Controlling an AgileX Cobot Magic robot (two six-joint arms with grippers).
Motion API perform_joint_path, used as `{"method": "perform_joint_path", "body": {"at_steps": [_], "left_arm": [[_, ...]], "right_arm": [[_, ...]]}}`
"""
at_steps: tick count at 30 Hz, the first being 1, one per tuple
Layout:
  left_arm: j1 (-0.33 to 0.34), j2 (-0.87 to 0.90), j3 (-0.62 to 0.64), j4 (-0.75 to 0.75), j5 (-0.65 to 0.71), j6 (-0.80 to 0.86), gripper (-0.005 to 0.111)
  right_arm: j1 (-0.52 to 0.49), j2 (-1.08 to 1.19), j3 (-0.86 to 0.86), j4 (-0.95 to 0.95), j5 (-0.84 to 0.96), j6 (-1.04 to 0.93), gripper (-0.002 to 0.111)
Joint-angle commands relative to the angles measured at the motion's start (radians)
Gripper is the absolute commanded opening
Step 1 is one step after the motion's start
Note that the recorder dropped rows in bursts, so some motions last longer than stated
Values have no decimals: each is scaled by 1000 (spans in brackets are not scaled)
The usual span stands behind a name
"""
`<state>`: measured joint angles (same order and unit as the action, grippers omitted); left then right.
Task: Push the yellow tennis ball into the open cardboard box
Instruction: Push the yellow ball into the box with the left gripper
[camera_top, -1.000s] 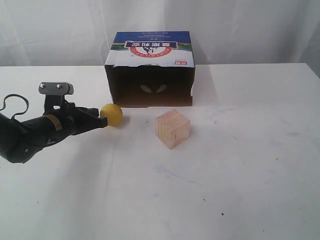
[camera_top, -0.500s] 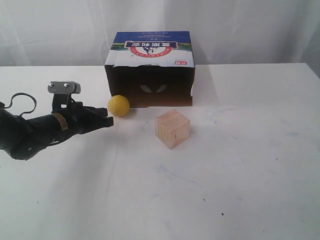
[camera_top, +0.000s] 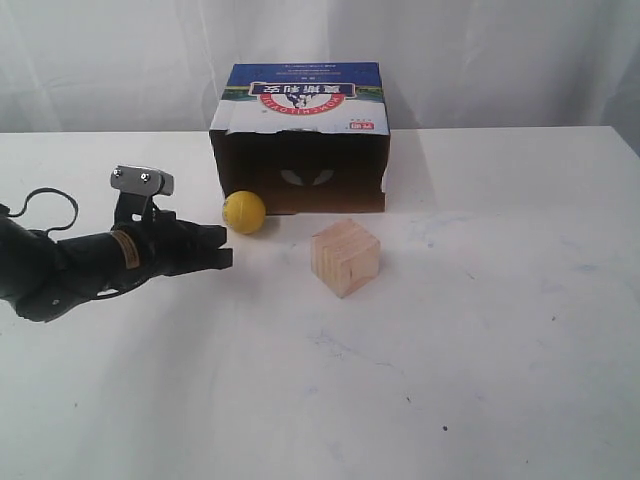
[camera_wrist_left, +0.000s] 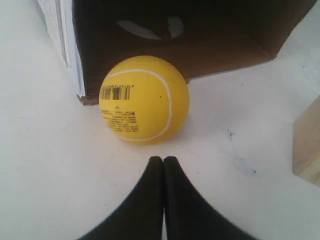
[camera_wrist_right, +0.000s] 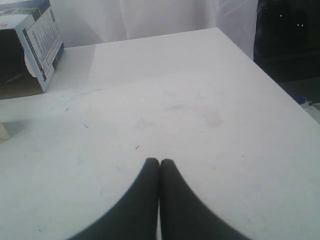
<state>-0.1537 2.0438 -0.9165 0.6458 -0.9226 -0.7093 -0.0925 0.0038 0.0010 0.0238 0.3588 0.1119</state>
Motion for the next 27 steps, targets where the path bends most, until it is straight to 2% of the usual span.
{"method": "perform_joint_path", "body": {"at_steps": [1,13,21,27], "left_arm": [[2,32,-5,21,-5,-12,0],[2,120,-32,8,12,78,0],[2,203,-258,33,41,26,0],[2,198,-400,188,59,-139,0]], "right_arm": [[3,-4,-1,1,-9,-2,0],[3,-4,-1,1,-9,-2,0],[3,-4,-1,1,-9,-2,0],[3,-4,-1,1,-9,-2,0]]}}
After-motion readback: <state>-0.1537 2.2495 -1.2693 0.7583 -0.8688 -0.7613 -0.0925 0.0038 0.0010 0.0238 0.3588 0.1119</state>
